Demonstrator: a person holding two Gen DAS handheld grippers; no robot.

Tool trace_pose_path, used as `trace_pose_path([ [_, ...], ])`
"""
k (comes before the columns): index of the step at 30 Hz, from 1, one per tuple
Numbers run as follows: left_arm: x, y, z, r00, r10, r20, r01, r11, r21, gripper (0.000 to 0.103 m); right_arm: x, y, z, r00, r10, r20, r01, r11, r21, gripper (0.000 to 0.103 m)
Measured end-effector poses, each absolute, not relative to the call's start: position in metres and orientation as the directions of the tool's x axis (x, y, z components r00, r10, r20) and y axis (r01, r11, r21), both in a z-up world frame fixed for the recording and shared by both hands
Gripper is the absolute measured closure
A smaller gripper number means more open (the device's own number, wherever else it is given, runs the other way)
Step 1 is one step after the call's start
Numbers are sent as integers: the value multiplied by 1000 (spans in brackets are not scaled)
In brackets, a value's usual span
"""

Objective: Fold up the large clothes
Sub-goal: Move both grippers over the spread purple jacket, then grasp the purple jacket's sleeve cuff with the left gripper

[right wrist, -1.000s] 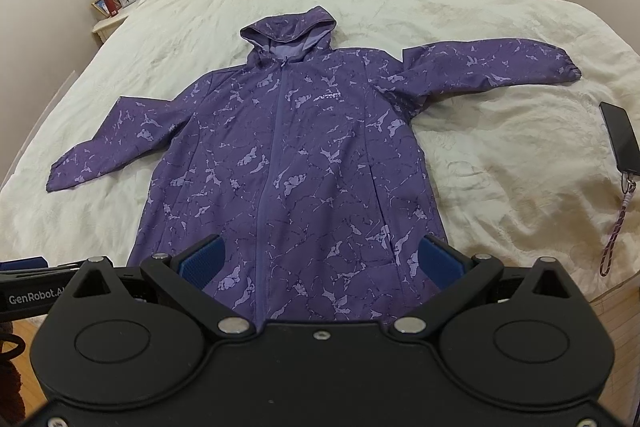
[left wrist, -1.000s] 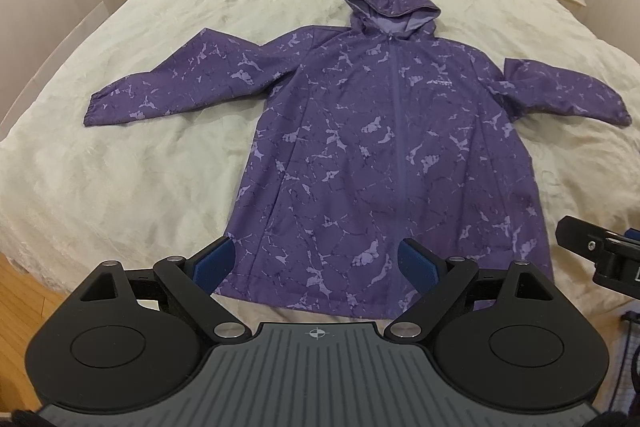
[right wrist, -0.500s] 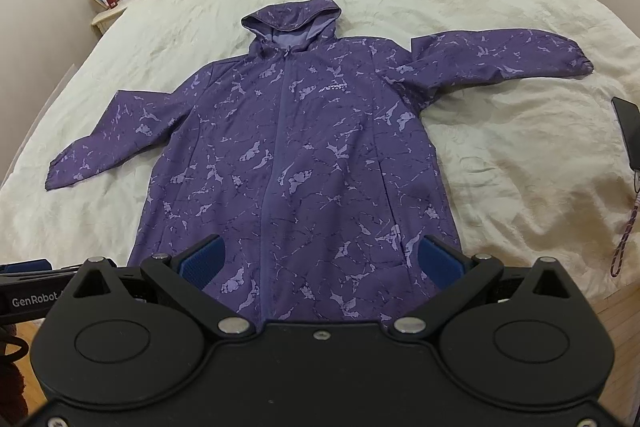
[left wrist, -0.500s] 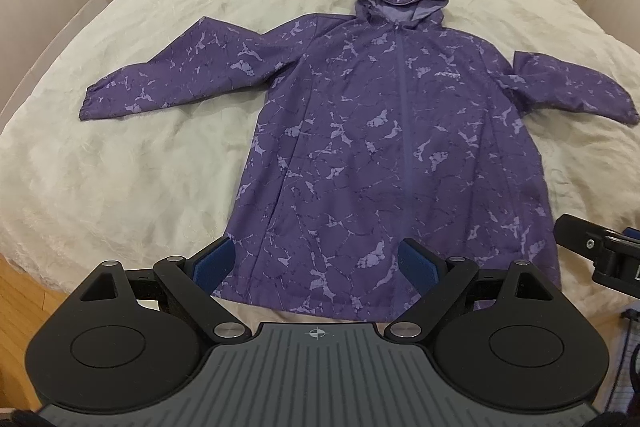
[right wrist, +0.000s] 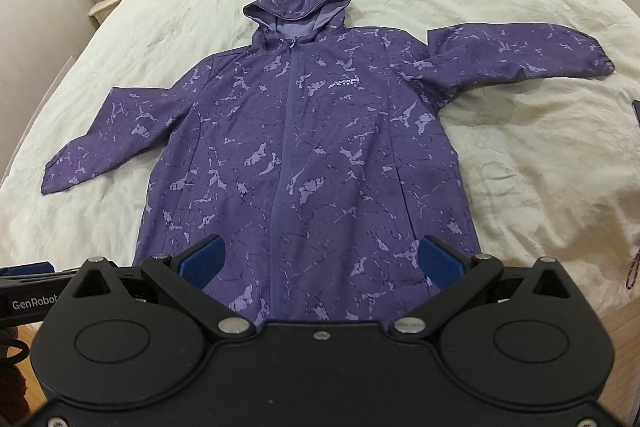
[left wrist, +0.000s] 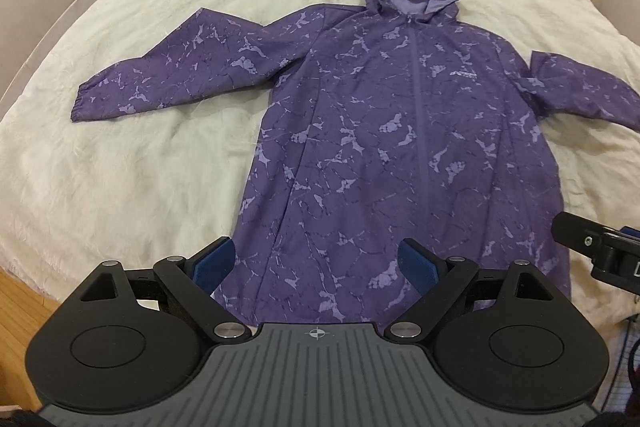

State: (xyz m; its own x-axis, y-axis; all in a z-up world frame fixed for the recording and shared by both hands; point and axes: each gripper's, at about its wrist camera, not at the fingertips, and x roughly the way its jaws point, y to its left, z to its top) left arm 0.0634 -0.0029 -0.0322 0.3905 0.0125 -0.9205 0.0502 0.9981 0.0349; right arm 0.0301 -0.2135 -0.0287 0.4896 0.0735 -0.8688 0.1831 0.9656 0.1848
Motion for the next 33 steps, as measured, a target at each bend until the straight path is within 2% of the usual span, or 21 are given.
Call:
trace_pose_path([
  [11, 119, 14, -46, 325, -24, -945, 34, 999, -14, 14, 85, -204, -43, 448, 88, -890, 181, 966, 186, 1],
  [20, 165, 47, -62, 288, -52, -956, -50, 996, -69, 15, 135, -193, -47, 443, 111, -890, 156, 968, 198, 1],
  [25, 191, 87, -67, 342, -60, -938, -139, 984, -113, 25, 161, -193, -43, 482, 153, -863, 167, 950, 262, 1],
  [29, 211, 125, -74, 415, -80, -906, -204, 963, -179, 25, 181, -186, -30, 556, 138, -820, 147, 954, 261, 1],
  [33, 227, 167, -87, 507, -131, -852, -225, 934, -278, 25, 194, -179, -14, 668, 118, -735, 110, 961, 254, 1],
])
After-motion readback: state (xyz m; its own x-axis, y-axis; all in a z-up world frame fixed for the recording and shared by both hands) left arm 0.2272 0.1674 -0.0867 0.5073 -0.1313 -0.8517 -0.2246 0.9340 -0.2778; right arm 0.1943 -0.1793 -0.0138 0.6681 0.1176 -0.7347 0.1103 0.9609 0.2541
